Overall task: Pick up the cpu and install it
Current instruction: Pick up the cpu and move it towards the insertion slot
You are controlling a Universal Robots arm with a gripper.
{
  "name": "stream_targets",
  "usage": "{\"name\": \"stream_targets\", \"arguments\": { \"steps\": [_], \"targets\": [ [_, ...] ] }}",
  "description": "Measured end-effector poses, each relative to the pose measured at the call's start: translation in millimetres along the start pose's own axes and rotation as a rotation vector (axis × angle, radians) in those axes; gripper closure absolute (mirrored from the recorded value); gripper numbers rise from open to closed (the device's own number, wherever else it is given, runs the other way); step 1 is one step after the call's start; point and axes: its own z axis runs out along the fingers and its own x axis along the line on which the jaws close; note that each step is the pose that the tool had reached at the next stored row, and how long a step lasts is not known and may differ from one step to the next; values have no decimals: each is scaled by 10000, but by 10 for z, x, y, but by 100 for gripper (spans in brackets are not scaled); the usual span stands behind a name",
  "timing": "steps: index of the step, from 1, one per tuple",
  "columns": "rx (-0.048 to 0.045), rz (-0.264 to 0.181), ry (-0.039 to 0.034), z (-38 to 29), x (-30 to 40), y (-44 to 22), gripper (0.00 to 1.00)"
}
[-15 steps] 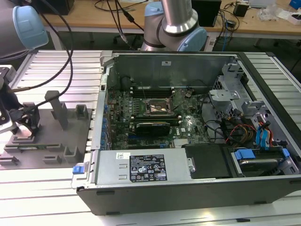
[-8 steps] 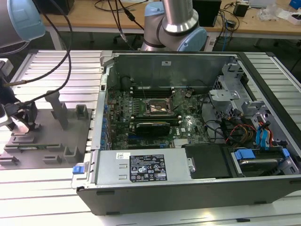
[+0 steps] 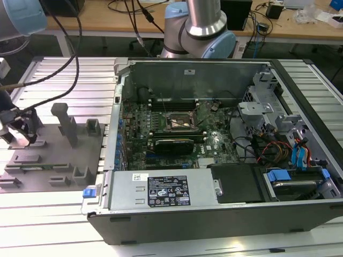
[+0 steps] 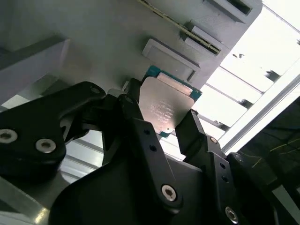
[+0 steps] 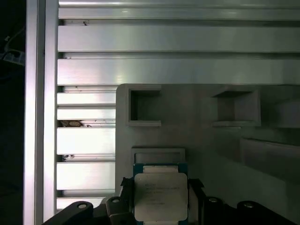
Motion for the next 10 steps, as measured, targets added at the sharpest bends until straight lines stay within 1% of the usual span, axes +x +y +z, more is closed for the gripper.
{"name": "stream_targets", "arguments": {
  "steps": [3,4,8,9,10],
  "targets": [
    [0,0,0,-174,-4,9,45],
    [-1,0,-1,-222,-5,12,45],
    [0,0,-1,-341,-8,20,45],
    [0,0,1,-389,-9,24,45],
    [0,0,-1,-423,-10,27,45]
  ]
}}
